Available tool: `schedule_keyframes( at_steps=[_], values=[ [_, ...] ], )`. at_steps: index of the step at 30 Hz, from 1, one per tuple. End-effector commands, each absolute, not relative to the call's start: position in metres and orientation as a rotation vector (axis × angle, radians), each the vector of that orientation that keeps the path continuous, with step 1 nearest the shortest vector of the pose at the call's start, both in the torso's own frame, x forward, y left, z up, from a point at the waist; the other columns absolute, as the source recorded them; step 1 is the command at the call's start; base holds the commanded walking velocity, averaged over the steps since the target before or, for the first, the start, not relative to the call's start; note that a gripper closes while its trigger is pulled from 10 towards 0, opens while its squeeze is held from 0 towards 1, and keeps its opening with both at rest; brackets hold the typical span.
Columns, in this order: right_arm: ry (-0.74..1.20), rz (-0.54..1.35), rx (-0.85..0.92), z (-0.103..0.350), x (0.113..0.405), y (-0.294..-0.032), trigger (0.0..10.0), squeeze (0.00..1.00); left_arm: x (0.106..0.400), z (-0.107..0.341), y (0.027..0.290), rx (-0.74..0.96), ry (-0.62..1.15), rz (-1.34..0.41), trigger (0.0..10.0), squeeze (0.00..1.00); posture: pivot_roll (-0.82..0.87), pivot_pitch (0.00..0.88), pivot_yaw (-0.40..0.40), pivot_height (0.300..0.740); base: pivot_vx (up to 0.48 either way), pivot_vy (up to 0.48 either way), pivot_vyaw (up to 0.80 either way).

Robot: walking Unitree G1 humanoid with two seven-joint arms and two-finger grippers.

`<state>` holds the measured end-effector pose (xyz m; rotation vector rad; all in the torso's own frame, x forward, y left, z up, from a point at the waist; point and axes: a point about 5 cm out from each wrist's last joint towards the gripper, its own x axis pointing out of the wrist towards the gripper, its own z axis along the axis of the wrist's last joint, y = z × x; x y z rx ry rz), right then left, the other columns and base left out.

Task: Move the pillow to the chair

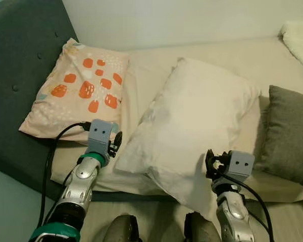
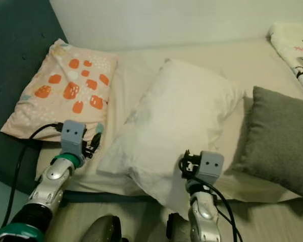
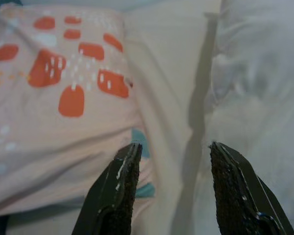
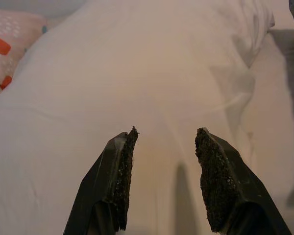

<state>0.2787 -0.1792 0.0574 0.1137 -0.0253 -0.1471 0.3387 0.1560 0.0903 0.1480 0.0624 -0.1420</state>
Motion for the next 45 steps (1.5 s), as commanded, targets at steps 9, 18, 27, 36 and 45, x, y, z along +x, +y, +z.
schedule_keyframes(
  at_steps=[9, 18, 27, 36, 45],
  values=[
    [0.003, -0.177, 0.215, 0.062, 0.295, -0.185, 10.0, 0.00, 0.348, 0.084, 0.166, 0.066, 0.112, -0.144, 10.0, 1.00, -0.03, 0.092, 0.140, 0.621, 0.000, 0.000, 0.00],
    [-0.044, -0.329, 0.398, 0.081, 0.313, -0.220, 10.0, 0.00, 0.365, 0.099, 0.175, 0.028, 0.105, -0.111, 10.0, 1.00, -0.12, 0.148, 0.173, 0.621, 0.000, 0.000, 0.00],
    [0.023, -0.317, 0.482, 0.066, 0.306, -0.219, 10.0, 0.74, 0.363, 0.088, 0.168, -0.021, 0.184, -0.142, 10.0, 1.00, -0.15, 0.207, 0.159, 0.621, 0.000, 0.000, 0.00],
    [0.129, -0.242, 0.617, 0.053, 0.309, -0.196, 10.0, 1.00, 0.347, 0.058, 0.132, -0.313, 0.373, -0.373, 10.0, 1.00, -0.15, 0.214, 0.150, 0.621, 0.000, 0.000, 0.00],
    [0.362, 0.065, 0.545, 0.041, 0.316, -0.139, 10.0, 0.25, 0.319, 0.036, 0.099, -0.364, 0.552, -0.763, 10.0, 0.47, -0.11, 0.196, 0.155, 0.621, 0.000, 0.000, 0.00]
  ],
)
